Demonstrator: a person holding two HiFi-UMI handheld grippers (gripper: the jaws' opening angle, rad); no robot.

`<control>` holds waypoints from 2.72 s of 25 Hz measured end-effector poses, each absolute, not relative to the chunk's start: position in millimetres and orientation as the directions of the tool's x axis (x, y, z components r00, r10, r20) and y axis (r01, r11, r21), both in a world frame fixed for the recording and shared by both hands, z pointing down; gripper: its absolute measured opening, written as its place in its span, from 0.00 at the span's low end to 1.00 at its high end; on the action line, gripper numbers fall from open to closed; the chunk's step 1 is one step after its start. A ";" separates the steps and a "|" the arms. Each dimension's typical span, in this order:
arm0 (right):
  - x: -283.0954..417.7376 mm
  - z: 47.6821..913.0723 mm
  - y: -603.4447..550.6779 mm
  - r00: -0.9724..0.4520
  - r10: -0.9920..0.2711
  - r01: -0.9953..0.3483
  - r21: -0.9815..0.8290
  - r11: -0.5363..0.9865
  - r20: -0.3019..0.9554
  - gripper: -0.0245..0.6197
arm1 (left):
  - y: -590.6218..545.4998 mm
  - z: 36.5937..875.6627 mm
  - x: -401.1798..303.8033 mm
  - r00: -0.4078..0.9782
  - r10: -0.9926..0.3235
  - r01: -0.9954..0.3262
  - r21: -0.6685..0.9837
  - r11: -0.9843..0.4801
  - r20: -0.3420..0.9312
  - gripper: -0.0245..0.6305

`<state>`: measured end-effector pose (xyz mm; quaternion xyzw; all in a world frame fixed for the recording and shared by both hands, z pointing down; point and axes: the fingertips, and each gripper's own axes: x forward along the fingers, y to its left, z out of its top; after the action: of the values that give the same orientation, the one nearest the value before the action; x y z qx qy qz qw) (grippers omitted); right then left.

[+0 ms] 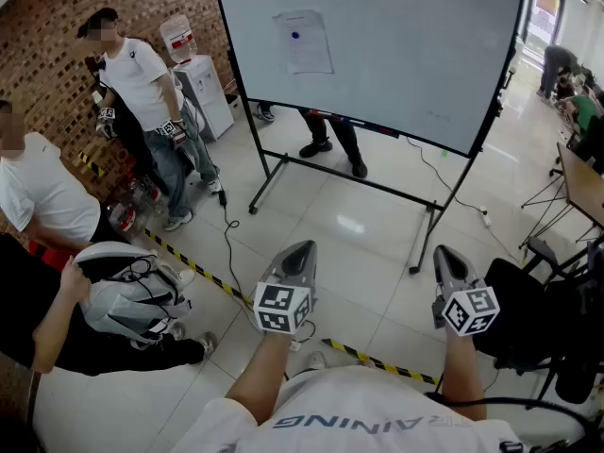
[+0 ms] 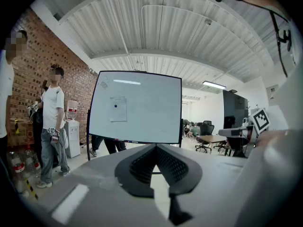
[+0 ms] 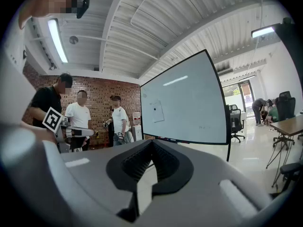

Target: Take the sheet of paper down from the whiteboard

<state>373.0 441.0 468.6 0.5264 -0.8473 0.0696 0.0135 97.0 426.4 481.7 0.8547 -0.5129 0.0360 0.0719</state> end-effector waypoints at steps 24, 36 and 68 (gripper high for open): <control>420.7 503.7 427.0 -0.590 -0.797 -0.805 -0.175 0.567 0.132 0.05 | 453.9 497.3 141.1 0.321 -0.930 -0.946 0.104 -0.306 0.181 0.04; 407.0 509.5 345.5 -0.623 -0.767 -0.782 -0.160 0.603 0.153 0.05 | 369.9 503.5 136.6 0.314 -0.936 -0.946 0.129 -0.296 0.156 0.04; 109.2 454.8 -57.3 -0.835 -0.541 -0.548 -0.065 0.834 0.105 0.05 | 64.7 500.1 -119.9 0.034 -0.989 -0.987 0.159 -0.010 0.146 0.04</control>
<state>109.2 -57.3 454.8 0.2845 -0.9567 0.0462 0.0412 -119.9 64.7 500.1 0.7106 -0.6951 -0.0033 0.1086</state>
